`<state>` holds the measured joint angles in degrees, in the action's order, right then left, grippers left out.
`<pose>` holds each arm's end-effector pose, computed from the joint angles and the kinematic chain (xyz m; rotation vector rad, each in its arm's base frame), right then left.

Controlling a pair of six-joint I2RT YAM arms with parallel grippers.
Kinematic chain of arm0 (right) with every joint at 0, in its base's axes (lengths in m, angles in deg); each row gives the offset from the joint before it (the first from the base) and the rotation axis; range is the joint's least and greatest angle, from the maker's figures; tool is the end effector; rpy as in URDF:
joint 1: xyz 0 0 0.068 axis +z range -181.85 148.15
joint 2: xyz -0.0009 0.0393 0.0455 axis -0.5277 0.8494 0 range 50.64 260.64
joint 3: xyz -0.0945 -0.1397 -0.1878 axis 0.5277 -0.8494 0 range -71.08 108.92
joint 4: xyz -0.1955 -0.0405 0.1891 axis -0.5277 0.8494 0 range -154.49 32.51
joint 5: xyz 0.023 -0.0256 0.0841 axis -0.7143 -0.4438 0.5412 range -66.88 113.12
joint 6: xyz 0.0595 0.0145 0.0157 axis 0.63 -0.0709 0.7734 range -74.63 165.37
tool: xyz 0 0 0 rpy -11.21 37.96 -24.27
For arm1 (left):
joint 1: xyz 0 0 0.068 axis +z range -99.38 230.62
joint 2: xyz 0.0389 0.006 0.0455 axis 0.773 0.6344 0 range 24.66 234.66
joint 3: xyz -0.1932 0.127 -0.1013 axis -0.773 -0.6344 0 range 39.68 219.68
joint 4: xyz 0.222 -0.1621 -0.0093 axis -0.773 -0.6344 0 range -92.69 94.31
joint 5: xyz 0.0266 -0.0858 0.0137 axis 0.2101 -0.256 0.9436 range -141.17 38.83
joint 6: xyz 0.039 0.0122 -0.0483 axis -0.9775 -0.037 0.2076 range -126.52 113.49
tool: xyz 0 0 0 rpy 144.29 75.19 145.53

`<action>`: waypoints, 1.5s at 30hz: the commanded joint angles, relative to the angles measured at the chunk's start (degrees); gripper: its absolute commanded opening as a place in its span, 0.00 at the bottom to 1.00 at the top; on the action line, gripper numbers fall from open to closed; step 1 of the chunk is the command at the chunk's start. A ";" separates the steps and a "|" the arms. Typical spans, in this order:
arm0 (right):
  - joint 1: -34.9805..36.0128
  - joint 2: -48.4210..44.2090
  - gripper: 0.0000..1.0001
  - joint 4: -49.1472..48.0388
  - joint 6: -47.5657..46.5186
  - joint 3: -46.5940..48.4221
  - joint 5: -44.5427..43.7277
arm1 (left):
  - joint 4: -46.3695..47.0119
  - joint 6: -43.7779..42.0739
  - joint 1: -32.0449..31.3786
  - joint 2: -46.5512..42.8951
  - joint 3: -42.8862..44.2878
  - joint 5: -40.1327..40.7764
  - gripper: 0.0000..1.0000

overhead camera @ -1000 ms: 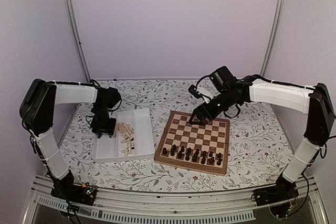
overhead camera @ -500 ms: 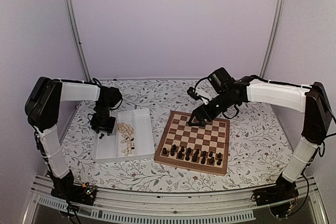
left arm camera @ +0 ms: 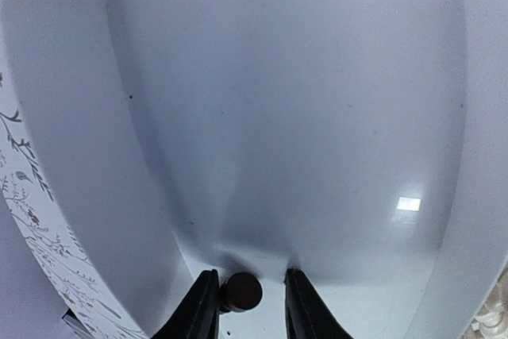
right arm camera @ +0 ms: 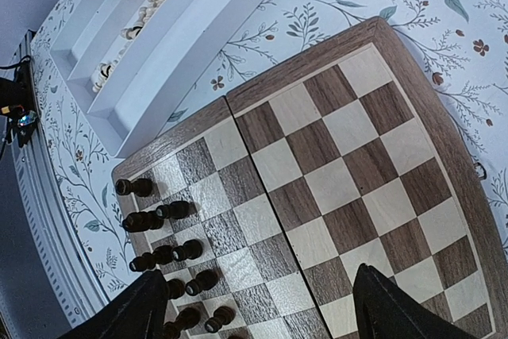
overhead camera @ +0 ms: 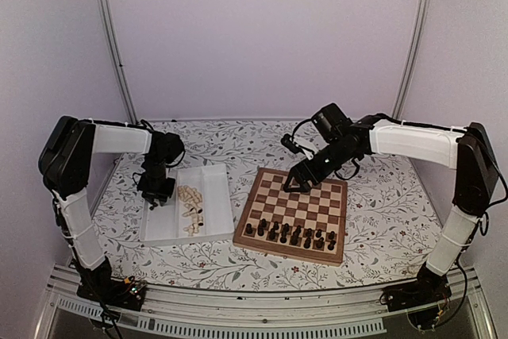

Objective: Set up the chess pieces on the board
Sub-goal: Pick up the chess piece from the storage box, then place the chess piece on the chessboard.

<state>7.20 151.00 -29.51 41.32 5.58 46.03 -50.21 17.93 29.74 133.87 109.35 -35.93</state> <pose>0.2887 0.2585 0.2017 -1.1115 2.4050 0.7344 0.3126 -0.1055 0.1034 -0.0810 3.0744 0.4218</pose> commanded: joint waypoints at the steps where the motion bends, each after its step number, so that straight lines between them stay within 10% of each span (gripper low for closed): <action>1: 0.16 1.36 0.83 0.90 -0.08 2.29 1.57 | -0.76 -0.09 0.63 0.61 -1.83 -1.11 0.30; 23: 0.26 -0.84 0.80 -0.24 -0.22 1.44 0.52 | -3.55 -3.12 0.66 -3.74 -0.08 -4.69 0.07; 31: 0.34 -4.90 0.80 -3.37 0.17 0.30 1.41 | -0.66 -0.73 -0.07 -14.09 4.93 -22.35 0.07; 45: 7.73 -11.37 0.80 -21.92 12.10 -7.24 -3.31 | 37.32 14.80 -11.54 -22.28 -4.74 -38.87 0.07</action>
<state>12.20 142.21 -42.73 48.03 0.18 45.53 -30.06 25.69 22.22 113.45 107.10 -69.06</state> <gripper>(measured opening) 0.801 0.150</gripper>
